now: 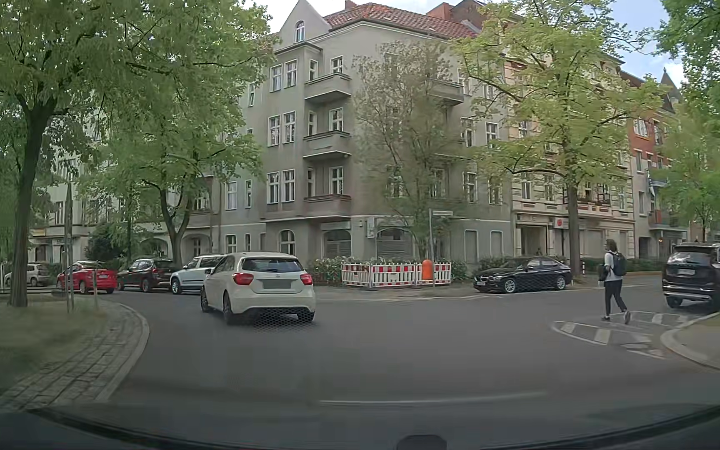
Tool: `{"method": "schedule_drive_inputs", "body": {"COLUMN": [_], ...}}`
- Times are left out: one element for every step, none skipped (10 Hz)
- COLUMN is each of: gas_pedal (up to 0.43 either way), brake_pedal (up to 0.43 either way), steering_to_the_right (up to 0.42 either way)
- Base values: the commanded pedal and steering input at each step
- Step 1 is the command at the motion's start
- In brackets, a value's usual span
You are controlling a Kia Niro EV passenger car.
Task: Follow the waypoints while adhering to traffic rules and regulations
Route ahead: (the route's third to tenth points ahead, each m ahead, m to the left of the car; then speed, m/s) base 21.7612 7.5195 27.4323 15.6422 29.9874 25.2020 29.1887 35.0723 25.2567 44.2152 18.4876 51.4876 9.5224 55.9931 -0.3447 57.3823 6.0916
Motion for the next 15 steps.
{"method": "schedule_drive_inputs", "body": {"gas_pedal": [0.150,0.150,0.138,0.130,0.110,0.110,0.110,0.110,0.110,0.110,0.110,0.110,0.110,0.110,0.110], "brake_pedal": [0.018,0.018,0.018,0.018,0.018,0.018,0.018,0.018,0.018,0.018,0.018,0.018,0.018,0.018,0.018], "steering_to_the_right": [-0.161,-0.160,-0.160,-0.159,-0.160,-0.163,-0.176,-0.180,-0.180,-0.180,-0.180,-0.181,-0.185,-0.195,-0.202]}}
